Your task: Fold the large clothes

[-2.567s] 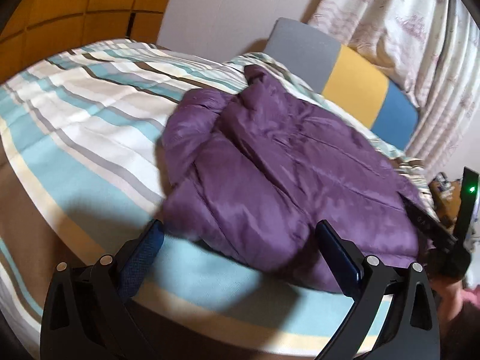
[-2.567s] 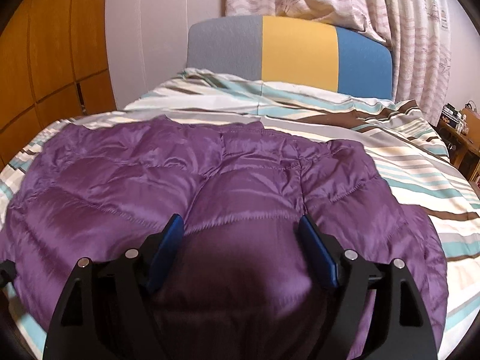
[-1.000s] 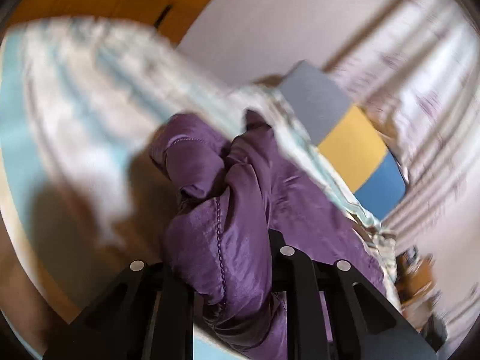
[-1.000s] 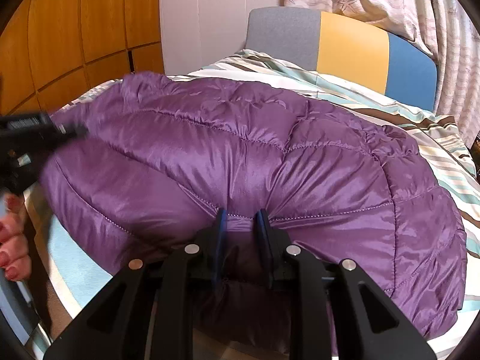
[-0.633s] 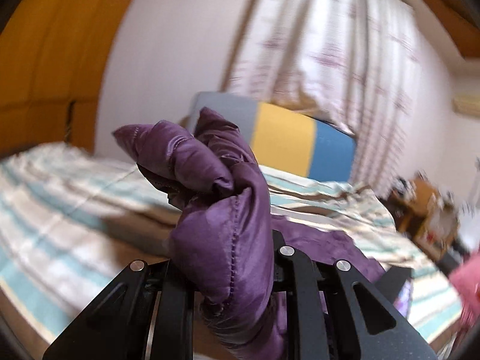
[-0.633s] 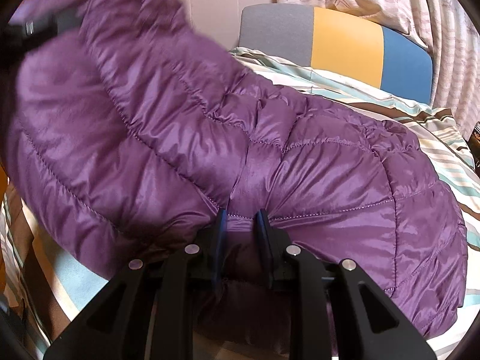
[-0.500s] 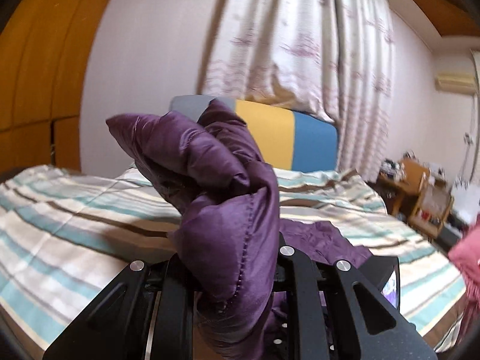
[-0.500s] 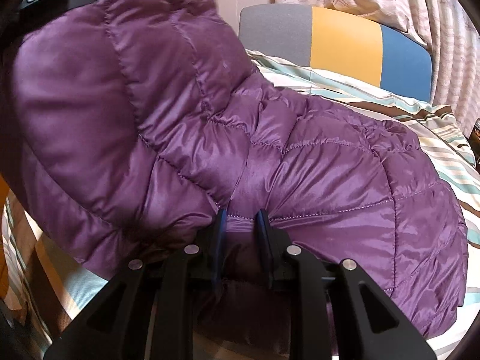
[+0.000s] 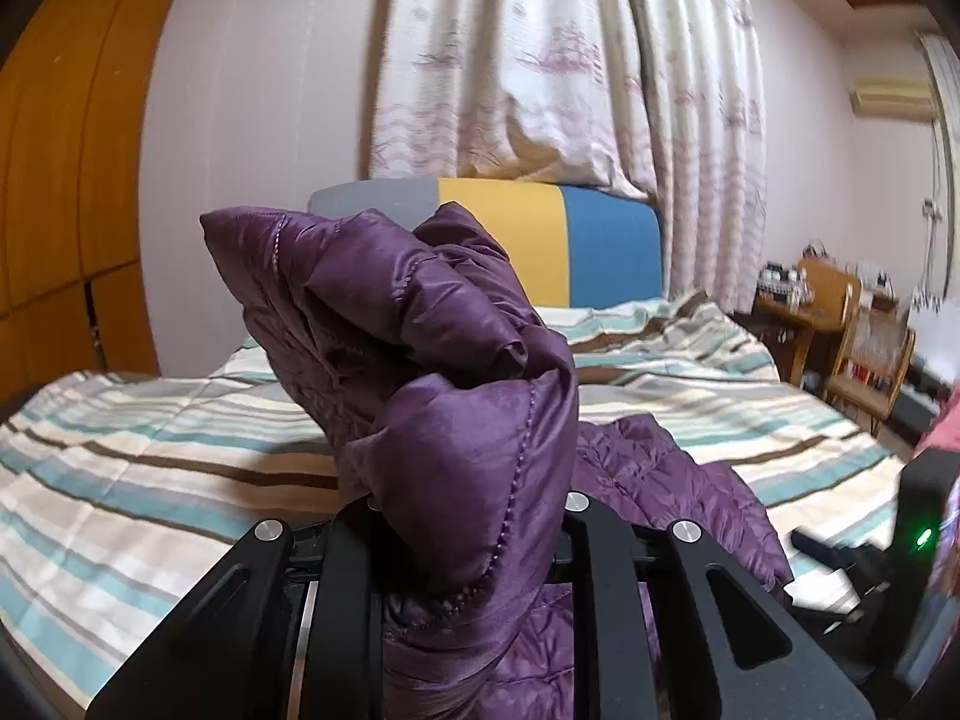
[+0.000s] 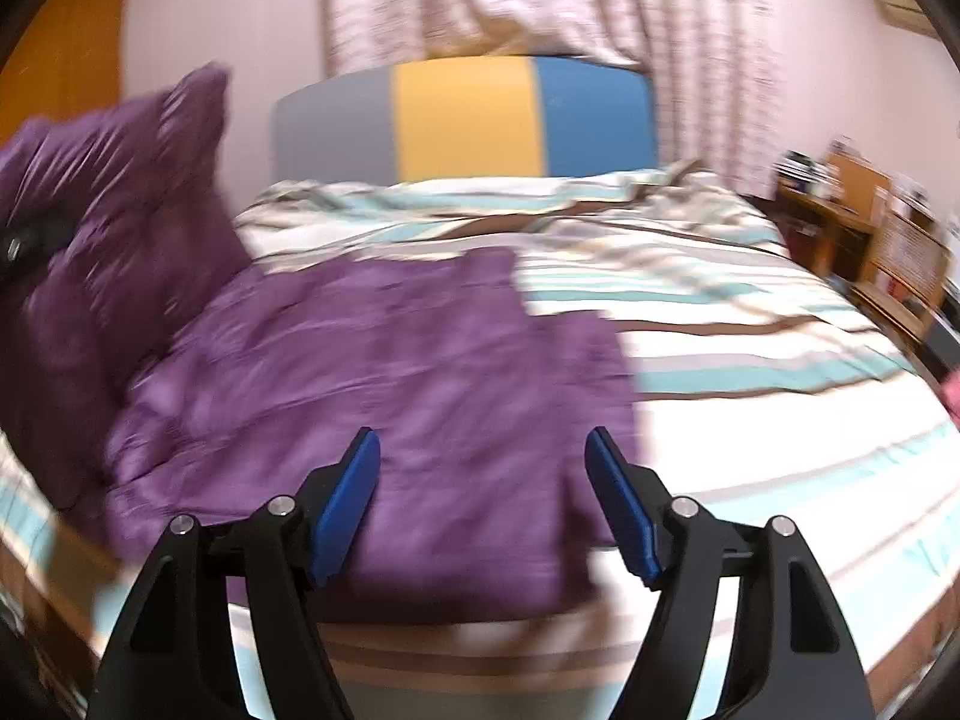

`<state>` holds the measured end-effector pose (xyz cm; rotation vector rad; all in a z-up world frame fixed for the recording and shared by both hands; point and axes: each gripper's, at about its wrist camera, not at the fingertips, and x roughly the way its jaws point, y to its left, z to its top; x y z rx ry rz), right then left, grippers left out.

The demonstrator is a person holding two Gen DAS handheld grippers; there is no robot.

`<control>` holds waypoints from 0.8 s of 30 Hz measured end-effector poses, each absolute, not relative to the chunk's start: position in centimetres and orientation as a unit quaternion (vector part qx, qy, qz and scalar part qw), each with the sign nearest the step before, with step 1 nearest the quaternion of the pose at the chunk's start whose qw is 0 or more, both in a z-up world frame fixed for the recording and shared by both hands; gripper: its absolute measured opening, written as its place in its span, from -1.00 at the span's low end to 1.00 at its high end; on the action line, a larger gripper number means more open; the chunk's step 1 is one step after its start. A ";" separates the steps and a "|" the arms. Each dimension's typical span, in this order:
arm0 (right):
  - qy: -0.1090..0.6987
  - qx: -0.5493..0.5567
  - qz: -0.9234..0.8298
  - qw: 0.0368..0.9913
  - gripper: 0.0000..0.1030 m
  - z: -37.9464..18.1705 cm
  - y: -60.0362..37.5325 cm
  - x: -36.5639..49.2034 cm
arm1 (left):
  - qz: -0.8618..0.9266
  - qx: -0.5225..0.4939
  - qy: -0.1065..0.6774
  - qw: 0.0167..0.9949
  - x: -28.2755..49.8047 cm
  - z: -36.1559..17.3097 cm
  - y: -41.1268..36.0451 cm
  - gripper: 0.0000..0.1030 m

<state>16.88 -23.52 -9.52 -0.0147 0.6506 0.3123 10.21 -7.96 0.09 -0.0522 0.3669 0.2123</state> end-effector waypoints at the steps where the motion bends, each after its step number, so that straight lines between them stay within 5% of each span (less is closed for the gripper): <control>1: 0.315 -0.003 0.140 0.939 0.43 -9.4 -24.3 17.0 | 0.102 -0.020 0.185 0.977 10.6 0.0 -8.5 -0.65; 24: 0.327 0.046 -0.061 0.942 0.49 -9.4 -37.5 17.6 | 0.002 0.099 0.251 0.963 16.3 -6.1 -19.5 -0.65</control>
